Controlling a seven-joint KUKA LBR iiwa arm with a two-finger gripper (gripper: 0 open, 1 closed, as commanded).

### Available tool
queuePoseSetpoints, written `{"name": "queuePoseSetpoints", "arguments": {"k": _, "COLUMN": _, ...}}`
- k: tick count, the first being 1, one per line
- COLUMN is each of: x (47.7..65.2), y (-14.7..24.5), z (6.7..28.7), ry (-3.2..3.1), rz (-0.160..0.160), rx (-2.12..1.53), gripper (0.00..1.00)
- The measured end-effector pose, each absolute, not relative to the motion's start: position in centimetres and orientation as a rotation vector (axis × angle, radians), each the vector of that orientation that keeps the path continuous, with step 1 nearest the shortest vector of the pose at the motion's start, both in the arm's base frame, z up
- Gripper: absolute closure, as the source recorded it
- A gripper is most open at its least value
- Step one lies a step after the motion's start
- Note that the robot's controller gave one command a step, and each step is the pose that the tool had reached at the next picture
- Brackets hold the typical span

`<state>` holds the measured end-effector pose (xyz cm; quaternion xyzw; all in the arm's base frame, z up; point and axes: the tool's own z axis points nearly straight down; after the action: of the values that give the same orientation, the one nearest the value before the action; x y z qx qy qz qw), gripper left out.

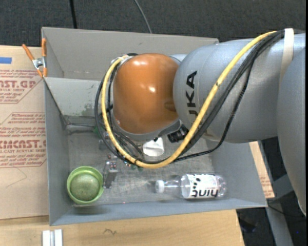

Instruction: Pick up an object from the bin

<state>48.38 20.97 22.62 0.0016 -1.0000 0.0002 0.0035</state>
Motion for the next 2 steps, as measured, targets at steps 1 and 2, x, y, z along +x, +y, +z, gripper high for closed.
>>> {"name": "queuePoseSetpoints", "arguments": {"k": 1, "x": 48.6, "y": 20.9, "z": 23.0, "ry": -3.142, "rz": -0.002, "rx": 0.001, "gripper": 0.0}}
{"name": "queuePoseSetpoints", "arguments": {"k": 2, "x": 49.1, "y": 22.2, "z": 17.2, "ry": -3.139, "rz": -0.002, "rx": 0.196, "gripper": 0.0}}
